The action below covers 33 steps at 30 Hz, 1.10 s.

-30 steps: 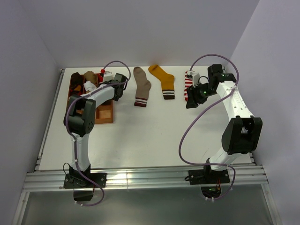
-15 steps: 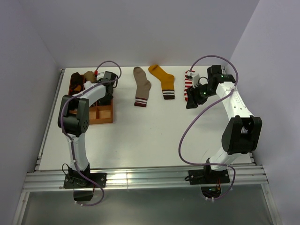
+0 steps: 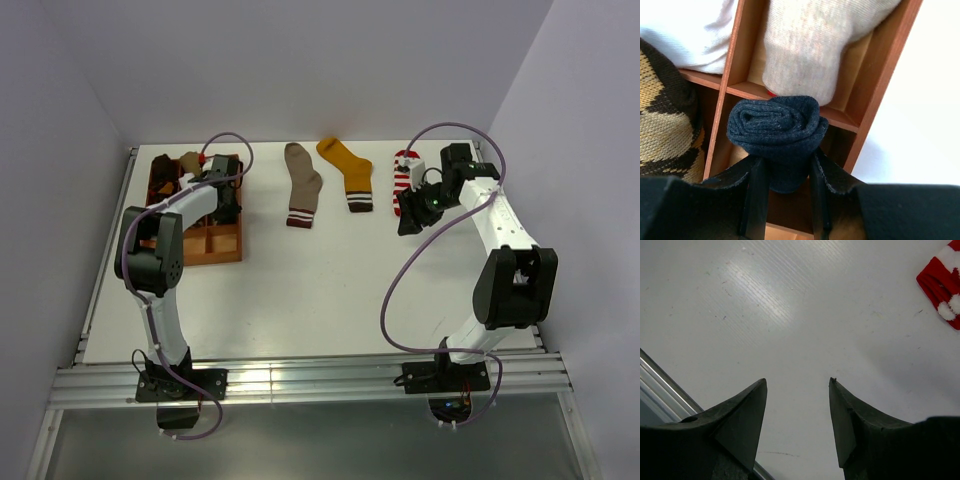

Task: Roll the socks
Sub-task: Place the sock in the storage box, then reset both arms

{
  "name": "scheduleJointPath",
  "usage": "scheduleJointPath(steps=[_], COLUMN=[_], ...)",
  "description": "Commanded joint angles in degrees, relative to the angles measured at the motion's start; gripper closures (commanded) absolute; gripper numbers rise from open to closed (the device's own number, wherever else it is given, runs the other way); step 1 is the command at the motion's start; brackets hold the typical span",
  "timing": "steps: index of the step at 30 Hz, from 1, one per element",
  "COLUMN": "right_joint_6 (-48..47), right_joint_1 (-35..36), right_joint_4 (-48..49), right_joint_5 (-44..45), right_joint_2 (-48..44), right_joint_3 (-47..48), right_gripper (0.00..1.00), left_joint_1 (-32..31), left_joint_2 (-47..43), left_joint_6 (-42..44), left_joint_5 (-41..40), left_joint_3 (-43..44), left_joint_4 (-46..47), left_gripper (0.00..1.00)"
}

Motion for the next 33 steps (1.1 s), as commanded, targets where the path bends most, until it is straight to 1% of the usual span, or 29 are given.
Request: scheduleJointPath(steps=[1, 3, 6, 15, 24, 30, 33], right_joint_6=[0.5, 0.5, 0.6, 0.4, 0.8, 2.1, 3.7], right_joint_1=[0.4, 0.3, 0.4, 0.6, 0.6, 0.6, 0.6], right_joint_4=[1.5, 1.4, 1.5, 1.4, 2.9, 5.8, 8.0], right_joint_5=[0.2, 0.2, 0.2, 0.5, 0.6, -0.3, -0.5], right_joint_2=[-2.1, -2.2, -2.2, -2.6, -3.3, -6.4, -8.7], right_joint_3=[0.1, 0.1, 0.1, 0.4, 0.3, -0.9, -2.0], right_gripper=[0.4, 0.4, 0.4, 0.4, 0.4, 0.39, 0.36], left_joint_1=[-1.6, -1.6, -1.6, -1.7, -1.7, -2.4, -4.0], left_joint_2=[-0.5, -1.8, -2.9, -8.8, -13.5, -18.5, -20.9], left_joint_6=[-0.2, 0.3, 0.6, 1.5, 2.2, 2.1, 2.6], left_joint_5=[9.5, 8.8, 8.1, 7.2, 4.3, 3.4, 3.4], left_joint_3=[-1.5, -1.3, -0.6, -2.2, -0.4, 0.2, 0.8], left_joint_4=[0.3, -0.3, -1.5, -1.8, -5.0, -5.2, -5.4], left_gripper=[0.68, 0.62, 0.57, 0.49, 0.46, 0.46, 0.47])
